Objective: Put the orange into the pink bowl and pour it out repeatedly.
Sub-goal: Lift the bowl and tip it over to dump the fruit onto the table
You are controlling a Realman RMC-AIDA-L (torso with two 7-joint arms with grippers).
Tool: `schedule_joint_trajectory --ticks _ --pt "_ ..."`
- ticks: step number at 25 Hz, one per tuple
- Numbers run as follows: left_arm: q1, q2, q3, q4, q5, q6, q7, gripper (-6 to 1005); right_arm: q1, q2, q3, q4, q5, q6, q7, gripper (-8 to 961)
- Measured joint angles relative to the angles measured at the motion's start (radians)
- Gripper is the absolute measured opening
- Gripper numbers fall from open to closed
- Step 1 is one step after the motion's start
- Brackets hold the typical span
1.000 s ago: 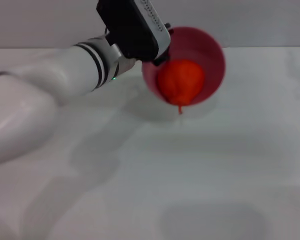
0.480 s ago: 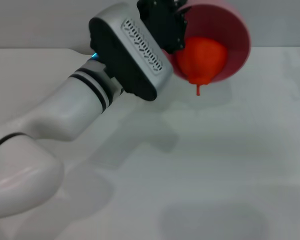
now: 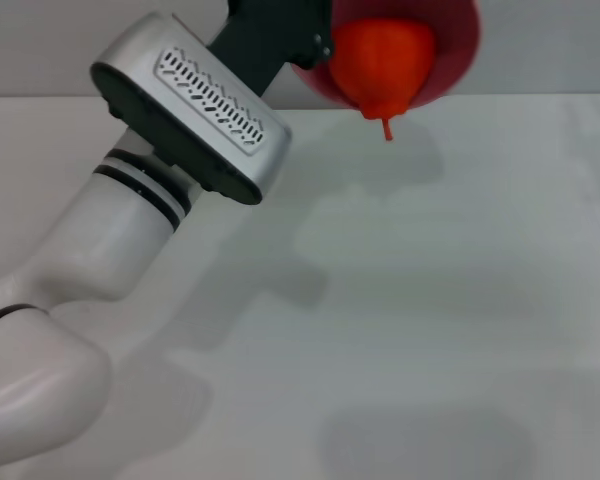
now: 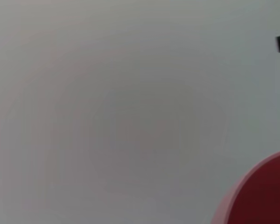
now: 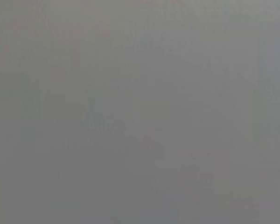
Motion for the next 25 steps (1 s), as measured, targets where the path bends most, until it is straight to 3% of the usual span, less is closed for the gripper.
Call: schedule_joint_trajectory --ticks 1,7,8,25 --pt "0.006 0.001 0.003 -0.014 -0.028 -0.059 0.0 40 0.0 0.0 0.0 0.0 0.0 -0.002 0.0 437" --pt "0.013 0.001 0.016 -0.022 -0.032 -0.103 0.0 41 0.0 0.001 -0.001 0.0 0.0 -0.005 0.0 437" --pt "0.024 0.001 0.035 -0.03 -0.035 -0.18 0.0 41 0.0 0.001 -0.001 0.0 0.0 -0.005 0.0 437" --pt "0.048 0.005 0.058 -0.031 -0.035 -0.215 0.0 40 -0.001 0.003 -0.015 0.008 0.0 -0.029 0.022 452"
